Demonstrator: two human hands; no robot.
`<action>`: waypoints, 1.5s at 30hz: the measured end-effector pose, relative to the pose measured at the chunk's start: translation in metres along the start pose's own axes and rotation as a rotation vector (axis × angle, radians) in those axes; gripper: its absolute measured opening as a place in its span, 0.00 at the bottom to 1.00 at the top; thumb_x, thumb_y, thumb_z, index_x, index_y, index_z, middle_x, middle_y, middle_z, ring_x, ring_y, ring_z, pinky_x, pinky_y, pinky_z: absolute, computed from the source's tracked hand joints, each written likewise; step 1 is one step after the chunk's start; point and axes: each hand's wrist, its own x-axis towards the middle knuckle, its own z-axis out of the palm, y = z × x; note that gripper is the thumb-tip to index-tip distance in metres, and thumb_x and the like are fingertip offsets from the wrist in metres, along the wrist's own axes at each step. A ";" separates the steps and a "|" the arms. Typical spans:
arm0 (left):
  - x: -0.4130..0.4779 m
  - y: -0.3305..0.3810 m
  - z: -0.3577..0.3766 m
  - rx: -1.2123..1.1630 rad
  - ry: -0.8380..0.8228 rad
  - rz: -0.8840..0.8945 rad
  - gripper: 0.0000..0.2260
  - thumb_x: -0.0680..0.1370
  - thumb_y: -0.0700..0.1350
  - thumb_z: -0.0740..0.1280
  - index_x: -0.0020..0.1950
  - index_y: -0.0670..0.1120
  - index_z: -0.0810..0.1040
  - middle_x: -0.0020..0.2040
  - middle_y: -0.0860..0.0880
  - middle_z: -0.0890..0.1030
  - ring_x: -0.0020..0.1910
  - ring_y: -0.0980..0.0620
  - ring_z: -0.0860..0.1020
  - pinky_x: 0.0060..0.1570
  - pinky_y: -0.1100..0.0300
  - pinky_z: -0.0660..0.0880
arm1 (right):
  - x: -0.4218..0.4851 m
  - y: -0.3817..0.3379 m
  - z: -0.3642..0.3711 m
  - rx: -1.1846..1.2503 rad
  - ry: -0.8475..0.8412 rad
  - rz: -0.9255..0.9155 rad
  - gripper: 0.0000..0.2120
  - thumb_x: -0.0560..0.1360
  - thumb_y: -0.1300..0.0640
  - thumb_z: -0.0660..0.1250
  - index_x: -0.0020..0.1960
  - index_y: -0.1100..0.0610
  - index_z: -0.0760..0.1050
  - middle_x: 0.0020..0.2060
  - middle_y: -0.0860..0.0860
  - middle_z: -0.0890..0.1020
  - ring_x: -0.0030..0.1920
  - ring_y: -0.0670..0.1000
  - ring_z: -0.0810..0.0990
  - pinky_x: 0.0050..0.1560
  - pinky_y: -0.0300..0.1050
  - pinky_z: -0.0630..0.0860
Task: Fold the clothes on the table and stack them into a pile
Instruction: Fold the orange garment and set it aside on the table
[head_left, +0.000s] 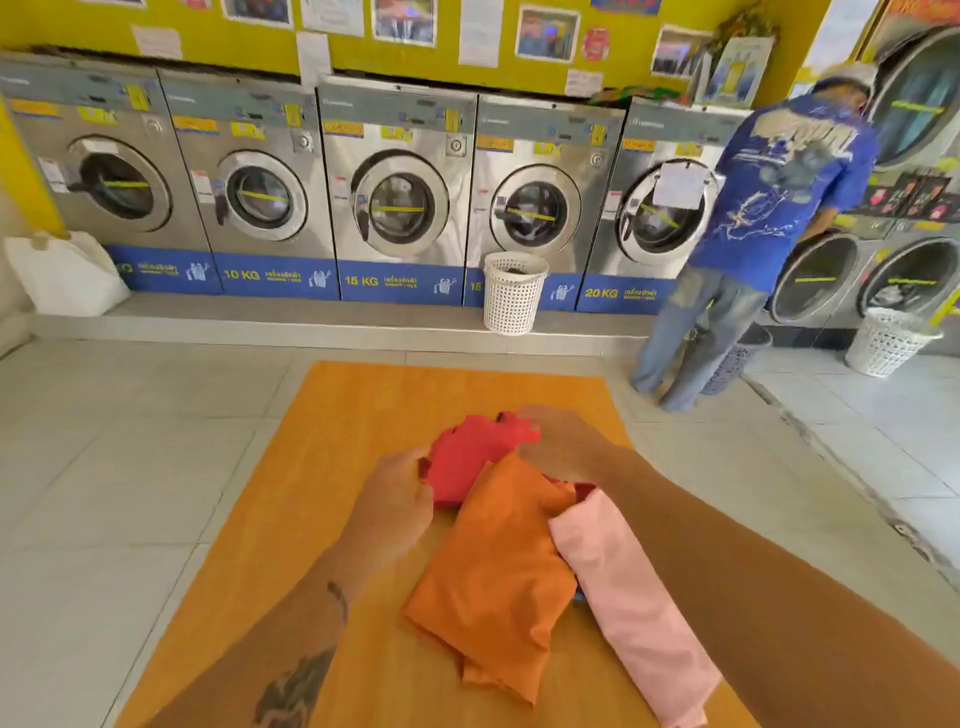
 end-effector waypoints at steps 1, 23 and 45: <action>-0.005 -0.004 0.015 0.006 -0.017 -0.041 0.22 0.79 0.41 0.61 0.74 0.49 0.67 0.71 0.49 0.69 0.69 0.51 0.69 0.68 0.55 0.67 | 0.003 0.014 0.009 0.009 -0.016 -0.006 0.20 0.72 0.53 0.60 0.61 0.59 0.76 0.60 0.56 0.80 0.62 0.60 0.78 0.59 0.51 0.75; -0.043 -0.013 0.094 -0.081 -0.279 -0.305 0.28 0.80 0.39 0.62 0.73 0.62 0.58 0.47 0.53 0.67 0.47 0.56 0.73 0.52 0.66 0.69 | 0.024 0.075 0.077 -0.166 -0.194 0.099 0.22 0.68 0.57 0.66 0.61 0.54 0.69 0.56 0.55 0.71 0.58 0.60 0.72 0.51 0.52 0.75; -0.044 -0.171 -0.070 0.459 -0.051 -0.337 0.27 0.74 0.48 0.63 0.73 0.62 0.64 0.78 0.50 0.53 0.74 0.42 0.56 0.69 0.39 0.62 | 0.021 -0.057 0.183 0.227 -0.175 0.215 0.45 0.71 0.56 0.66 0.79 0.47 0.42 0.62 0.58 0.70 0.57 0.59 0.76 0.51 0.52 0.75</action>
